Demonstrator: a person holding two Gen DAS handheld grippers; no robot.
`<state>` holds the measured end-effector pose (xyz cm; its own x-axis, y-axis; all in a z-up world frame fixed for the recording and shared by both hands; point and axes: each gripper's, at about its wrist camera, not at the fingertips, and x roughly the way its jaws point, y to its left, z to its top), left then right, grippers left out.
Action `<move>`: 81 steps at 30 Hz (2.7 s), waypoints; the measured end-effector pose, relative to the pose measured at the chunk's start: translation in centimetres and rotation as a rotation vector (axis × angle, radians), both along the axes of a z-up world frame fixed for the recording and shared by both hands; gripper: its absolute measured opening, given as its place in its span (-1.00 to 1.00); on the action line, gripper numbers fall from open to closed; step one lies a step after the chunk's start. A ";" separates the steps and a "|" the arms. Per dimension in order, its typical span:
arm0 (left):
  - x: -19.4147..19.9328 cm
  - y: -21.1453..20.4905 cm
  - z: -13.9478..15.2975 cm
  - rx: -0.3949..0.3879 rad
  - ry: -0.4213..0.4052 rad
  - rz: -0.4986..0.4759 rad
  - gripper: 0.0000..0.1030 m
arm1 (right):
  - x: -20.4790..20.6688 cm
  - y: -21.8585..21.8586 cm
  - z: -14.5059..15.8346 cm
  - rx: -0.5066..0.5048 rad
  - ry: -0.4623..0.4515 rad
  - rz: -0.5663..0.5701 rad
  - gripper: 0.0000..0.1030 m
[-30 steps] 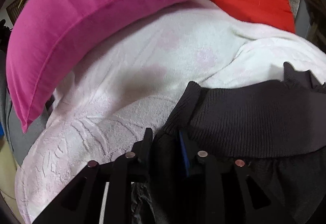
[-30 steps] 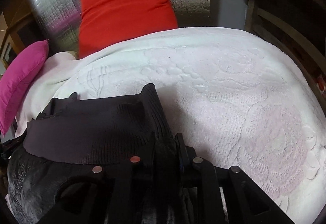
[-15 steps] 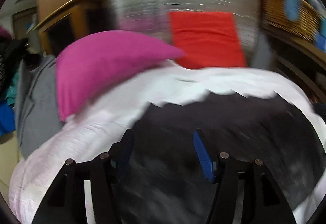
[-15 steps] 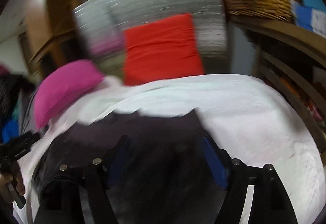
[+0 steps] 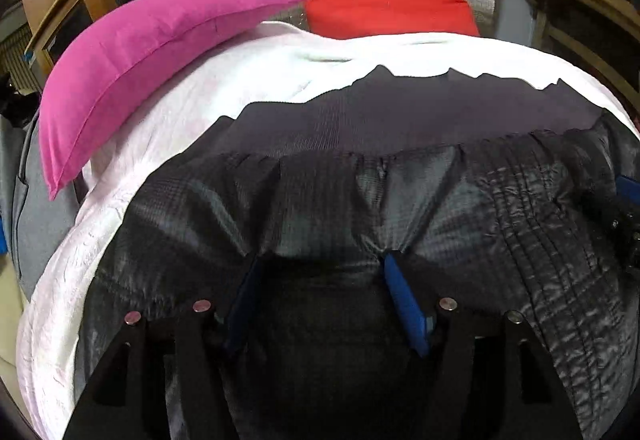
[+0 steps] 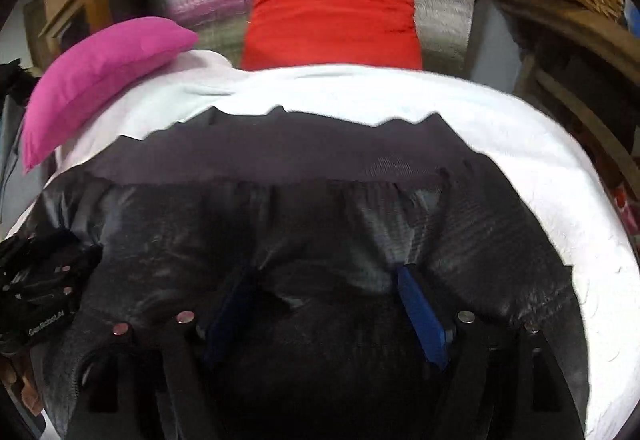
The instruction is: Fold large clothes
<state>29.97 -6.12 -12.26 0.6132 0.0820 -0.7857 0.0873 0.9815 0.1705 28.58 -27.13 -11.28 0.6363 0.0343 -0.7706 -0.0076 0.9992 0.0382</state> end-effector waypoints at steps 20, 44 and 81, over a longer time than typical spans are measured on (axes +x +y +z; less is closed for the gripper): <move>-2.7 2.3 3.7 -0.044 0.041 0.045 0.33 | -5.1 -2.1 3.5 0.067 0.027 -0.004 0.63; 6.7 13.2 3.3 -0.156 0.136 0.097 0.37 | 3.0 -15.3 3.3 0.318 0.075 -0.130 0.75; 12.3 12.6 1.8 -0.163 0.086 0.078 -0.61 | 8.6 -14.0 3.6 0.071 0.027 -0.093 -0.71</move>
<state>42.31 6.43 -10.50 0.5400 -0.0058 -0.8417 0.0171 0.9998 0.0041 37.20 -41.15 -7.65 0.6184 0.0307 -0.7853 0.0873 0.9904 0.1075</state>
